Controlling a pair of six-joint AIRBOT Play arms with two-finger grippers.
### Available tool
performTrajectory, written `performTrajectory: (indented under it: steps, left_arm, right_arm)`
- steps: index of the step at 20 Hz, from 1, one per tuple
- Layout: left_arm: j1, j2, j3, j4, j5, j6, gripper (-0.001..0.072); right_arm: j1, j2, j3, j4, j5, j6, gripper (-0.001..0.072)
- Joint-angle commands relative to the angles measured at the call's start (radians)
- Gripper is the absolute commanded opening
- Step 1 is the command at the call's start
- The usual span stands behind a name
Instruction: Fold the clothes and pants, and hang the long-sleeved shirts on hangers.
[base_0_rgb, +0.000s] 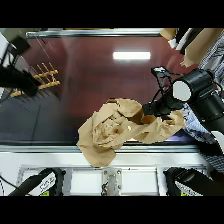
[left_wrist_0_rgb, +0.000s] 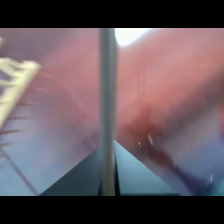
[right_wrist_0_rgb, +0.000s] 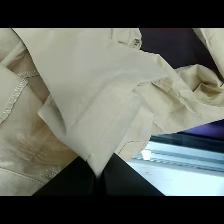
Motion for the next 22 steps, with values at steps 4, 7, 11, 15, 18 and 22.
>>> performTrajectory:
  steps: [4,7,11,15,18,22]
  left_arm:
    - [-0.089,0.127,-0.287,-0.028,-0.187,0.354,0.0011]
    - [-0.161,0.154,-0.386,-0.029,-0.227,0.365,0.0011]
    - [-0.278,0.166,-0.473,-0.029,-0.233,0.371,0.0011]
    - [-0.343,0.141,-0.488,-0.033,-0.203,0.371,0.0011]
    - [-0.367,0.071,-0.488,-0.112,-0.181,0.371,0.0011]
    - [-0.367,-0.021,-0.487,-0.222,-0.137,0.371,0.0011]
  right_arm:
    - [0.001,0.000,0.000,0.000,0.000,0.000,0.0012]
    - [0.001,0.000,0.000,0.000,0.000,0.000,0.0013]
    - [0.001,0.000,0.000,0.000,0.000,0.000,0.0013]
    - [0.001,0.000,0.000,0.000,0.000,0.000,0.0013]
    - [0.001,0.000,0.000,0.000,0.000,0.000,0.0012]
    - [0.001,0.000,0.000,0.000,0.000,0.000,0.0012]
